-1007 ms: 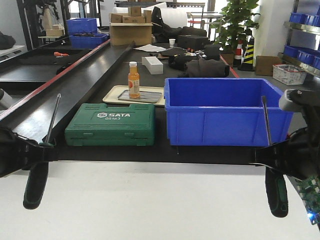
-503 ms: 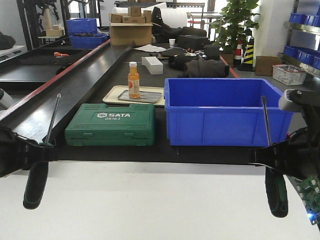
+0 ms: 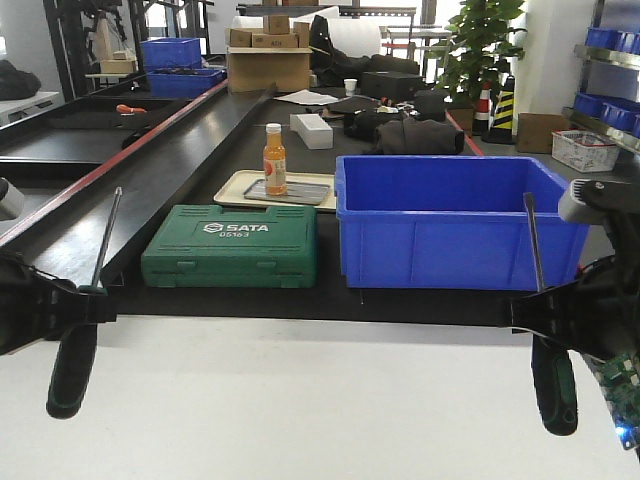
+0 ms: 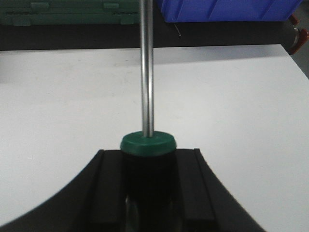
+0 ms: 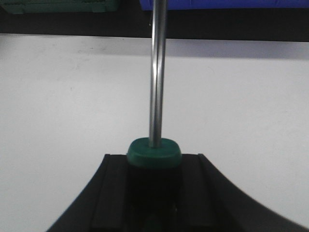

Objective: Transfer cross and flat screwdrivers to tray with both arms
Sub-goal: 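Lift both held screwdrivers upright off the table, then drive the base away from the table holding both screwdrivers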

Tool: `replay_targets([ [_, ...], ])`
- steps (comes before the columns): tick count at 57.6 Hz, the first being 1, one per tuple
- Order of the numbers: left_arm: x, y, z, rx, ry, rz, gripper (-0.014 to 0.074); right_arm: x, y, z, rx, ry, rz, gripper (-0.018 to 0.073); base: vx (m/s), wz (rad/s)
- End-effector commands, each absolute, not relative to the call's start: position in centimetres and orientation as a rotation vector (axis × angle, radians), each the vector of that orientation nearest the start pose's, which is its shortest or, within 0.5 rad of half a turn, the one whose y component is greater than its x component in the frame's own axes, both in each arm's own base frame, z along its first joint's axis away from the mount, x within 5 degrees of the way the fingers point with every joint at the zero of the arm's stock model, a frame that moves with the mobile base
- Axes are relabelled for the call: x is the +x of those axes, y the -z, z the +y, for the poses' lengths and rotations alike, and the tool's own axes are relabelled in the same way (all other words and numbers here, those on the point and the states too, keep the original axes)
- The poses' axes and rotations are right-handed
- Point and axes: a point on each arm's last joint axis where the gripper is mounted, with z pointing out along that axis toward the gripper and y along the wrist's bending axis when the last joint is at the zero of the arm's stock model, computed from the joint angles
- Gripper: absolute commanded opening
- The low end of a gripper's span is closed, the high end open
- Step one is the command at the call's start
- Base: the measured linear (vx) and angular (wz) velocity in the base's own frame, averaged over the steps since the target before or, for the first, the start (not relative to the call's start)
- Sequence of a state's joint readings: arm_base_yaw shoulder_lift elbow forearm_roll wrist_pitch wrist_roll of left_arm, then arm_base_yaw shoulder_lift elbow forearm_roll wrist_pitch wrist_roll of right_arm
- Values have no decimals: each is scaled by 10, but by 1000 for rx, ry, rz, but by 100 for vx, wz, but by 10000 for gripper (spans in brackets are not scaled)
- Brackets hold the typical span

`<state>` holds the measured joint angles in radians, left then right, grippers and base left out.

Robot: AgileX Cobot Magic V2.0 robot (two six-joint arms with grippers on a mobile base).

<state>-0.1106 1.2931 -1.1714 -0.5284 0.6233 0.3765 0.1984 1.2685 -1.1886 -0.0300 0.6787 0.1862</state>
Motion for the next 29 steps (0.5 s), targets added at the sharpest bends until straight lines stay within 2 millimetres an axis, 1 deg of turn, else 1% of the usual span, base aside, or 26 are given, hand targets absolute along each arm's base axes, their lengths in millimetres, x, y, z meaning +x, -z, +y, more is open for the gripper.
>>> replay_targets([
  [1,275,-392,-58,176,440,2037,-1,267,-397,51,-36,-186,2098,-8,-9,8],
  [17,276,-392,-58,176,440,2038,-1,267,-397,51,-36,-185,2098,-8,-14,9],
  [29,276,-392,-58,176,440,2038,-1,267,-397,51,-36,-185,2098,-8,-21,-5],
])
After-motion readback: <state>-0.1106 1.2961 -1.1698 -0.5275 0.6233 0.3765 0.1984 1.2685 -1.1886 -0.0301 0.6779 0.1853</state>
